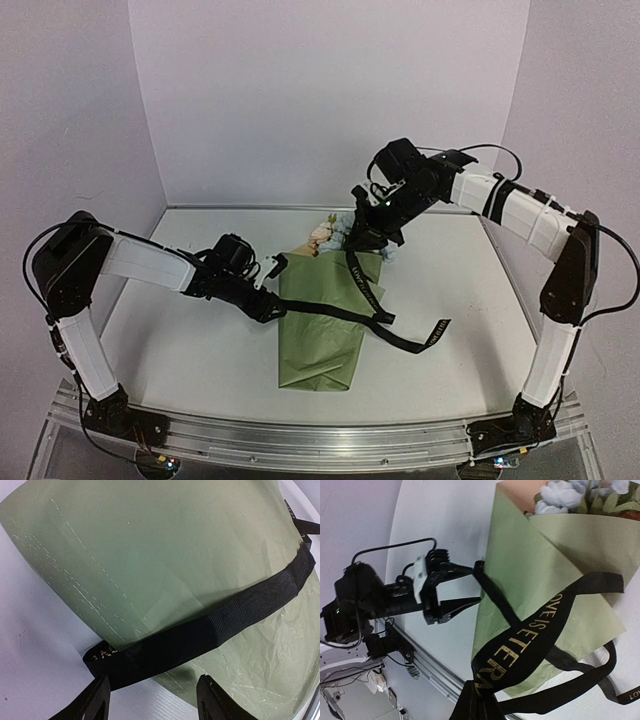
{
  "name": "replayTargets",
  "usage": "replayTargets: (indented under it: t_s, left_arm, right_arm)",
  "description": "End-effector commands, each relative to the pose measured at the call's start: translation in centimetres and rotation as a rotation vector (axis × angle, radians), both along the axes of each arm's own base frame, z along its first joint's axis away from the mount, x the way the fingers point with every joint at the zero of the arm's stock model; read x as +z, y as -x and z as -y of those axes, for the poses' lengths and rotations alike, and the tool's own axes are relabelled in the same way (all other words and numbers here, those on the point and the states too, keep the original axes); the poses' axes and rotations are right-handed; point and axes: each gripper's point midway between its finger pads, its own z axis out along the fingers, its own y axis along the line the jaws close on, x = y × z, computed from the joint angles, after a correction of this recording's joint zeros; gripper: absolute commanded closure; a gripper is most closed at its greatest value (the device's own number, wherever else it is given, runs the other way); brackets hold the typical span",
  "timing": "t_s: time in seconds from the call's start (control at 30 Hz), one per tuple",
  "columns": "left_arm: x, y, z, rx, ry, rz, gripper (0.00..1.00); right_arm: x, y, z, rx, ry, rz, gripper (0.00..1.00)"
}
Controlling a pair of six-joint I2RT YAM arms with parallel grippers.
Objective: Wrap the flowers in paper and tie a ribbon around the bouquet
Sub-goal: Cross the ribbon over the folded bouquet.
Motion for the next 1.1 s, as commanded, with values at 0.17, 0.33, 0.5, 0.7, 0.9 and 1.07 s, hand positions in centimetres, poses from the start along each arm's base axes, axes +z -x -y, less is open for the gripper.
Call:
replayTargets:
  t_s: [0.17,0.33,0.5,0.7,0.9,1.07]
  left_arm:
    - [1.1,-0.6,2.4,-0.068,0.045,0.043,0.41]
    - [1.3,-1.0,2.8,-0.056,0.044,0.050,0.53]
    - [2.0,-1.7,2.8,-0.033,0.049,0.080,0.71]
    - [3.1,-2.5,3.5,-0.024,0.083,0.105,0.87]
    - [3.9,-2.9,4.1,-0.015,0.119,0.107,0.95]
    - [4.1,-2.8,4.3,-0.018,0.129,0.096,0.87]
  right_arm:
    - [5.6,2.2,-5.4,0.163,-0.300,-0.081,1.00]
    - [5.5,2.9,-6.9,0.197,-0.366,-0.184,1.00]
    - [5.0,2.9,-8.3,0.199,-0.434,-0.281,1.00]
    - [4.3,2.9,-9.3,0.194,-0.486,-0.352,1.00]
    - [3.2,3.8,-9.9,0.216,-0.490,-0.416,1.00]
    - [1.0,4.4,-9.6,0.206,-0.466,-0.449,1.00]
